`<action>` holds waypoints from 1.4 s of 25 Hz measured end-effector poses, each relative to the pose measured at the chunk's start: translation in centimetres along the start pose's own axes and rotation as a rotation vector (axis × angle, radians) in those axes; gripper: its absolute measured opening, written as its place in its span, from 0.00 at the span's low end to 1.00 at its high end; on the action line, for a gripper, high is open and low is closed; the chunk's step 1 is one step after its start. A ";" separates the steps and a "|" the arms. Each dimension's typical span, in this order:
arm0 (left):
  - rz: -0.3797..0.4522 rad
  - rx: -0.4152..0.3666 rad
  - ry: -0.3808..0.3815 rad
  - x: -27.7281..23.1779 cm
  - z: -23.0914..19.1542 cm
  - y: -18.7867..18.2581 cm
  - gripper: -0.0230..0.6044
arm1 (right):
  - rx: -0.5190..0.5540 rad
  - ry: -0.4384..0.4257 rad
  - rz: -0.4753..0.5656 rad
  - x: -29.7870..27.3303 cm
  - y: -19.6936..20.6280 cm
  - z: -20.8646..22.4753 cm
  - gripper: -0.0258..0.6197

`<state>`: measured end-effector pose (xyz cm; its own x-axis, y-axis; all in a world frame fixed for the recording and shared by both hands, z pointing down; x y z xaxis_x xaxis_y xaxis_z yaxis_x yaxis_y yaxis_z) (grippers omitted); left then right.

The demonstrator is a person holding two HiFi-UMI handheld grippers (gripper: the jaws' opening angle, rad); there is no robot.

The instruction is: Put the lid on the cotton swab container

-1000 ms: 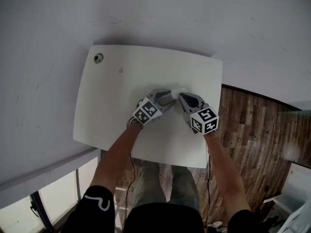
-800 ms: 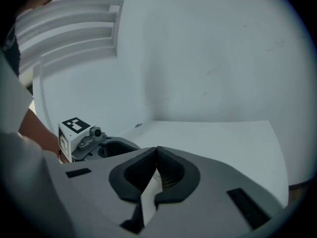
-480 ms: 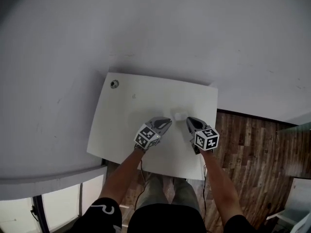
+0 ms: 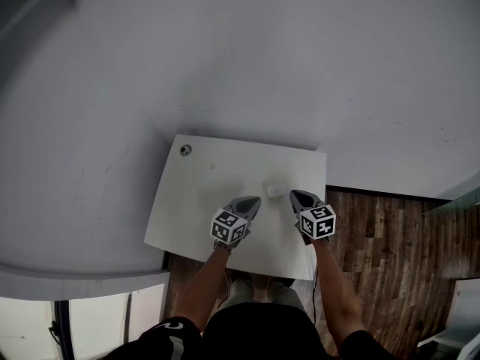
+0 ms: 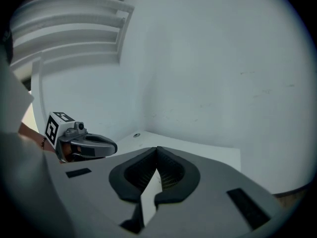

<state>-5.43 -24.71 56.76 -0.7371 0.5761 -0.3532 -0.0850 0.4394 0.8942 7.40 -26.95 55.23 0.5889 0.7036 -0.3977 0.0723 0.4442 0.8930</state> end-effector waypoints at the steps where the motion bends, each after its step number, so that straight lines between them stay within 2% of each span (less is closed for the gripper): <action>1: 0.001 -0.003 -0.011 0.4 0.4 -0.4 0.08 | 0.013 0.004 0.010 0.6 -0.6 -0.2 0.06; 7: 0.043 -0.017 -0.046 2.3 2.7 -3.7 0.08 | 0.008 0.022 0.086 4.0 -3.7 -0.8 0.06; 11: 0.074 -0.034 -0.064 2.6 3.8 -5.6 0.08 | 0.010 0.071 0.123 5.9 -4.8 -0.2 0.06; 19: 0.127 -0.017 -0.100 4.2 3.1 -7.2 0.08 | -0.067 0.141 0.187 8.0 -5.6 0.7 0.06; 24: 0.138 -0.021 -0.125 4.6 2.4 -7.6 0.08 | -0.053 0.147 0.184 8.1 -6.3 0.9 0.06; 35: 0.138 -0.032 -0.115 4.7 2.4 -8.4 0.08 | -0.025 0.183 0.165 8.1 -6.2 0.8 0.06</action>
<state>-6.57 -24.05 46.98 -0.6620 0.7051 -0.2540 -0.0114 0.3294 0.9441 12.41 -24.41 46.65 0.4357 0.8554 -0.2801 -0.0342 0.3267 0.9445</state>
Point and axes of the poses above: the fingertips, and each gripper's own axes: x backward along the fingers, z to its right, y out of its underside, the point moved 2 cm from there along x, backward along the fingers, and after that the axes turned 1 degree about x, right-handed, at the moved point
